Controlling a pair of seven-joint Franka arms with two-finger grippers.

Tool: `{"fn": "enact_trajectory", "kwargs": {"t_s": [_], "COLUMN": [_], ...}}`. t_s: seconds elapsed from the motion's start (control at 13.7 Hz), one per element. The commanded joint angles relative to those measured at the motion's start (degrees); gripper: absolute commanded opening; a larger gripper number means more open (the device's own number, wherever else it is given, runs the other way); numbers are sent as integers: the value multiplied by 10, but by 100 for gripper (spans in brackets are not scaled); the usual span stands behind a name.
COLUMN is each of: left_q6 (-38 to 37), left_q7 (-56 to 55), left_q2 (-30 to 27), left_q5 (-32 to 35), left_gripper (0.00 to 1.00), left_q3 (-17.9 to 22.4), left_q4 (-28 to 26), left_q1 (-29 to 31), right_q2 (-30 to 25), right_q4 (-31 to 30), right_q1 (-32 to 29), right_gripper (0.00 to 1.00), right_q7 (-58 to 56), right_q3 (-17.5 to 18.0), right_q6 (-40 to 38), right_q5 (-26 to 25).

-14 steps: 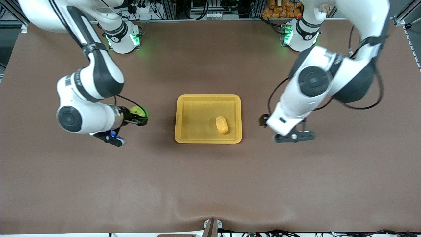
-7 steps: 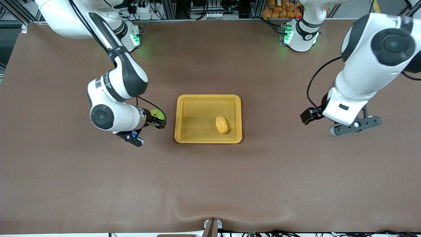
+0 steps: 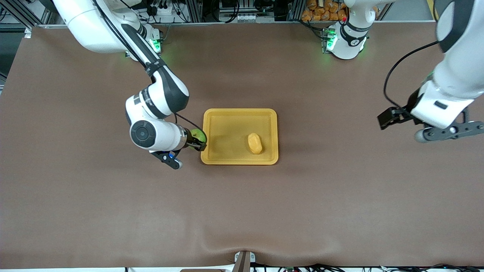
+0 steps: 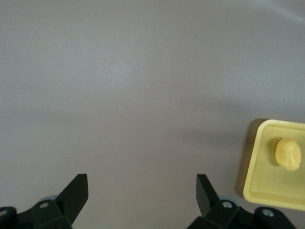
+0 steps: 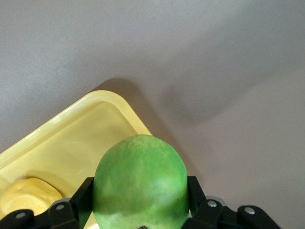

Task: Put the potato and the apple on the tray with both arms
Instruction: 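Lift the left gripper away while the right gripper carries the apple toward the tray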

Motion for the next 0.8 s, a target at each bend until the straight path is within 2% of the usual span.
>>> {"fn": "enact_trajectory", "kwargs": {"t_s": [0.0,0.22,0.51,0.66,0.73], "left_q6": [-23,-54,-74,-77,-77], "left_q7": [48,66,67,68,72], "left_q2": [-30,-48,-69,-72,-72], "left_q5": [-21,-23,-26,-26,-26], "left_gripper": [100,100,100,100,100], "left_q3": [-1,-1,0,-1,-1], "left_q4": [-11,-14,-17,-17,-16], "left_q1": [25,41,46,46,46], "right_q2": [21,42,65,75,78], "right_q4": [5,4,-1,-4,-6], "right_q1": [22,45,60,64,65], "right_gripper": [7,7,8,12,20], "right_q7": [36,70,78,78,81], "right_q3": [-4,-6,-9,-9,-9], "right_q6": [33,74,87,96,99], "right_q5": [9,3,2,2,2]}}
